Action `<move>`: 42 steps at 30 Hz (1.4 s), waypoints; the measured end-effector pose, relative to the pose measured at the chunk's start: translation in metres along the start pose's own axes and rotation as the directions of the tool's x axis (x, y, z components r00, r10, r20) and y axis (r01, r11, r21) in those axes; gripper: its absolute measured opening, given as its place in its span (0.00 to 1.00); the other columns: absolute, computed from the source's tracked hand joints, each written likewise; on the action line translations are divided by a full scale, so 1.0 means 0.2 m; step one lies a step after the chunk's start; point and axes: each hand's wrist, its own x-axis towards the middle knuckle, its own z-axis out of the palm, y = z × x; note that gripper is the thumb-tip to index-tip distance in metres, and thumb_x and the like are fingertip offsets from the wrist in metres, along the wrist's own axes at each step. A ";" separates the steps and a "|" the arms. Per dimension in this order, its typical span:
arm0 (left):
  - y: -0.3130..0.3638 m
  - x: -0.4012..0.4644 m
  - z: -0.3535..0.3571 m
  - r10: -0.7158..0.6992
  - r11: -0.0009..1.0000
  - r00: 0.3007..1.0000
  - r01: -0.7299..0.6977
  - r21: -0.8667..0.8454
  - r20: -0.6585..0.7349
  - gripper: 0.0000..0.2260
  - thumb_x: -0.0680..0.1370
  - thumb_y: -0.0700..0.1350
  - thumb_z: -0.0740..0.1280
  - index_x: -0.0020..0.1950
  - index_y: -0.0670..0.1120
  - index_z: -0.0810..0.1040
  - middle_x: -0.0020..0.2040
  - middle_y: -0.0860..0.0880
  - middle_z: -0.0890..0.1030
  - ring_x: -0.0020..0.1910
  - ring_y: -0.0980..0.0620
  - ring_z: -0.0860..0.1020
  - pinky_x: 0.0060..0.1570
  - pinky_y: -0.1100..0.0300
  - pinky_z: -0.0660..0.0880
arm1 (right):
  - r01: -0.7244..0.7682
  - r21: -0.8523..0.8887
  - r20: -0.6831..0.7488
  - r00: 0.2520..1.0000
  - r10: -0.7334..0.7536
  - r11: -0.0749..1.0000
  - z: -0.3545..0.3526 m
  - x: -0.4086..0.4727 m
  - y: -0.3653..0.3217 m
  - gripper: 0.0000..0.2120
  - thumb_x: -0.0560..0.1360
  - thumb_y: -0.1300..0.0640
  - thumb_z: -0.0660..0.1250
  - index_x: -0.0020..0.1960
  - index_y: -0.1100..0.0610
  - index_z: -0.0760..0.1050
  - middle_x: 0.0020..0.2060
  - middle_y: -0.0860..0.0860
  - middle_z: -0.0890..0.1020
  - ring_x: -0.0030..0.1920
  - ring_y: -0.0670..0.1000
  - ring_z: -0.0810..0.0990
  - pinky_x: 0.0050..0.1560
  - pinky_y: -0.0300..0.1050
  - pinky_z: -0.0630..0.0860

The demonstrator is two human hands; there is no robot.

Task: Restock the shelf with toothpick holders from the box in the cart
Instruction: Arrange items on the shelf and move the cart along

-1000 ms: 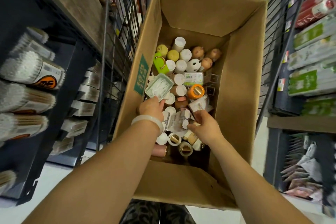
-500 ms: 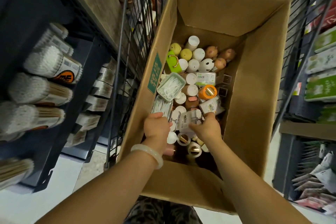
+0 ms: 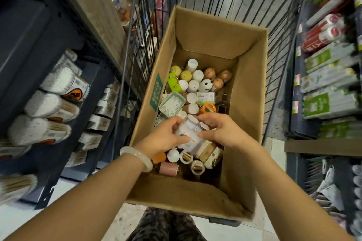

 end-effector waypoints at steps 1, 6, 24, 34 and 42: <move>-0.01 -0.01 -0.01 -0.009 1.000 1.000 0.009 -0.025 -0.009 0.19 0.71 0.42 0.74 0.59 0.47 0.72 0.53 0.48 0.78 0.51 0.51 0.76 0.55 0.54 0.76 | 0.017 0.011 0.001 1.000 -0.017 1.000 0.01 0.00 -0.01 0.21 0.70 0.69 0.72 0.62 0.62 0.75 0.53 0.53 0.79 0.47 0.43 0.77 0.45 0.27 0.73; -0.11 -0.09 -0.01 -0.148 0.966 0.975 0.106 -0.234 -0.166 0.13 0.73 0.39 0.72 0.54 0.44 0.73 0.45 0.52 0.78 0.44 0.55 0.78 0.41 0.66 0.77 | -0.041 0.173 -0.045 0.998 0.049 0.984 0.09 0.05 0.06 0.24 0.68 0.65 0.74 0.61 0.56 0.72 0.59 0.54 0.77 0.57 0.52 0.77 0.58 0.44 0.75; -0.31 -0.15 0.19 -0.421 0.877 0.796 0.236 -0.418 -0.435 0.16 0.75 0.40 0.70 0.61 0.41 0.72 0.49 0.49 0.78 0.26 0.64 0.74 0.26 0.75 0.72 | 0.031 -0.192 -0.118 0.992 -0.054 0.981 0.52 0.37 0.45 0.43 0.63 0.61 0.79 0.72 0.57 0.61 0.65 0.54 0.71 0.65 0.54 0.69 0.62 0.42 0.66; -0.24 -0.16 0.17 -0.383 0.875 0.805 0.159 -0.457 -0.453 0.15 0.73 0.41 0.72 0.58 0.45 0.74 0.51 0.50 0.80 0.52 0.51 0.78 0.54 0.57 0.75 | 0.021 0.182 -0.200 0.980 0.016 0.983 0.30 0.23 0.32 0.33 0.66 0.65 0.76 0.65 0.51 0.64 0.54 0.44 0.75 0.53 0.41 0.73 0.49 0.26 0.70; -0.10 -0.20 0.14 -0.250 0.768 0.902 -0.036 -0.639 -0.351 0.09 0.75 0.40 0.70 0.51 0.49 0.74 0.46 0.52 0.81 0.46 0.54 0.80 0.46 0.59 0.77 | -0.028 0.743 0.015 1.000 0.025 0.669 0.02 0.01 0.20 0.45 0.57 0.61 0.75 0.71 0.57 0.64 0.60 0.56 0.77 0.59 0.56 0.76 0.63 0.53 0.69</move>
